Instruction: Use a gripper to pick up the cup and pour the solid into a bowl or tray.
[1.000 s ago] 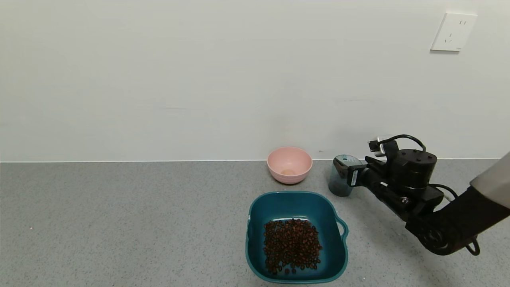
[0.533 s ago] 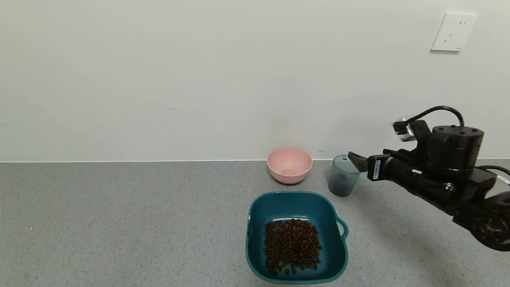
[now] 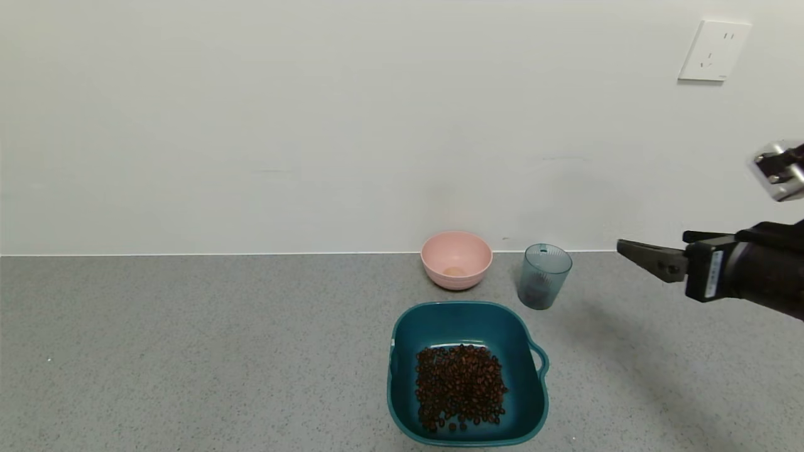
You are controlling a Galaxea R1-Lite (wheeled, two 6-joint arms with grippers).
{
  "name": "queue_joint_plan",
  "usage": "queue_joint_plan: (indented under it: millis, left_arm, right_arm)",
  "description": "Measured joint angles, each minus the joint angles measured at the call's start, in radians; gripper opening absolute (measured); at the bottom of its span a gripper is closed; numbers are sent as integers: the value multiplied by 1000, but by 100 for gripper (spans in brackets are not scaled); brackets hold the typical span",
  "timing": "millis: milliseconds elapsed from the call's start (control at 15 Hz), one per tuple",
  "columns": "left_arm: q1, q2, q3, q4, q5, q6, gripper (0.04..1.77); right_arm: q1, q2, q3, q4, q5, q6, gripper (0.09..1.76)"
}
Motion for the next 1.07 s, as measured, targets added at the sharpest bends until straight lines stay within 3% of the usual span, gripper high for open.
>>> queue_joint_plan:
  millis: [667, 1067]
  left_arm:
    - [0, 0, 0, 0, 0, 0, 176]
    - [0, 0, 0, 0, 0, 0, 176]
  right_arm:
    - [-111, -544, 8, 497, 20, -40, 170]
    - [-208, -832, 81, 575, 22, -49, 170]
